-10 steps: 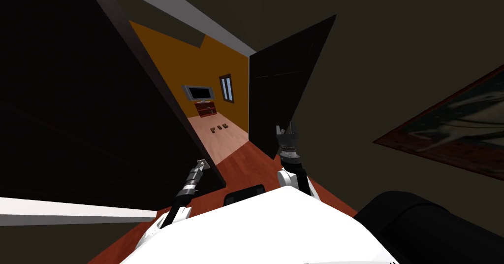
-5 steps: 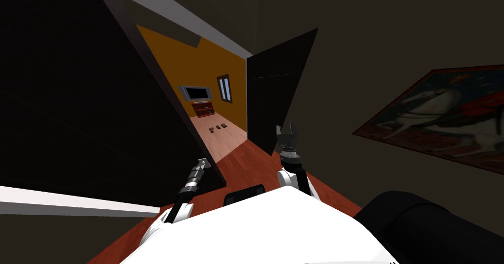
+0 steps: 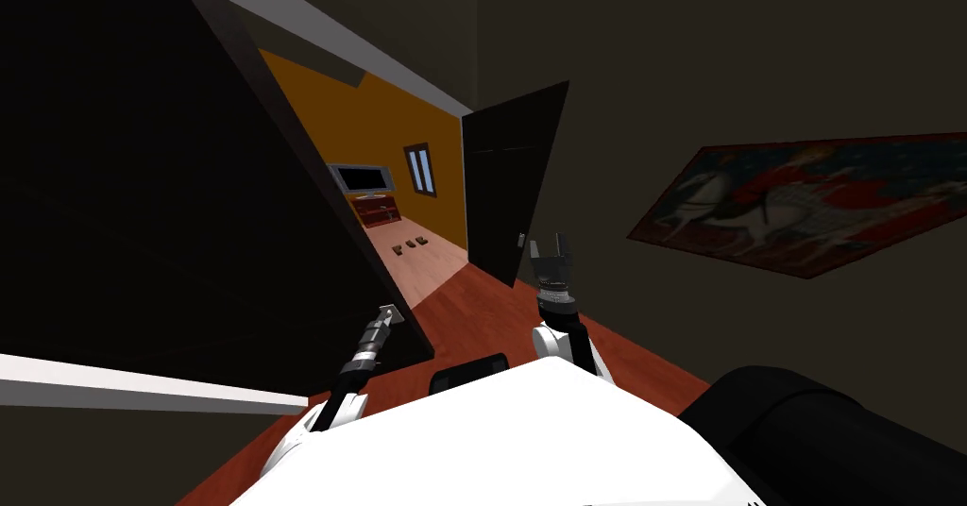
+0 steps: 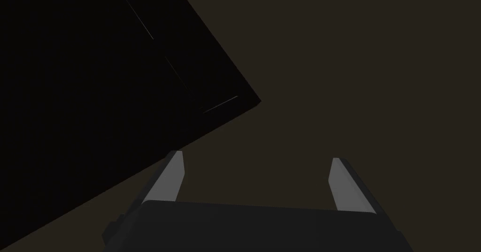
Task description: Pull the door open
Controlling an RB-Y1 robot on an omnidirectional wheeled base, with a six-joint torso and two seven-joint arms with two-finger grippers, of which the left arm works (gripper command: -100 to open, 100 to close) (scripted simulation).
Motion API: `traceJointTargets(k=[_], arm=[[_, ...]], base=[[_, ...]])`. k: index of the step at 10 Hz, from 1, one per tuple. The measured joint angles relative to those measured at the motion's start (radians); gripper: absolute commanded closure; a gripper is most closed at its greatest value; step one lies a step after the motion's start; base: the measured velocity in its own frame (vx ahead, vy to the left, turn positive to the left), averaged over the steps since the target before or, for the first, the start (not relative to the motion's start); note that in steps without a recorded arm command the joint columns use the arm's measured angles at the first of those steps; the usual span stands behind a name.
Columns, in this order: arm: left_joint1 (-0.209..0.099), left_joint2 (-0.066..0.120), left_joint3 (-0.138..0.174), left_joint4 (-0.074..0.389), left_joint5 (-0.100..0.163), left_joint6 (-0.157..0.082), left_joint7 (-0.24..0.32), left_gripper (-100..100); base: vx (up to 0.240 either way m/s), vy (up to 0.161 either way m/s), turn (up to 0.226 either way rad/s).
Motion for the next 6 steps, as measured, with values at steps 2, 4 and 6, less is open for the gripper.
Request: traceJointTargets(k=[2, 4, 6], arm=[[0.01, 0.005, -0.003, -0.013, -0.004, 0.0, 0.006, 100], [0.013, 0.008, -0.005, -0.021, -0.008, -0.001, 0.012, 100], [0.012, 0.016, -0.016, -0.003, -0.014, -0.018, 0.023, 100]], base=[[-0.19, 0.075, -0.162], [-0.132, 0.044, -0.058], [-0.143, 0.053, -0.094]])
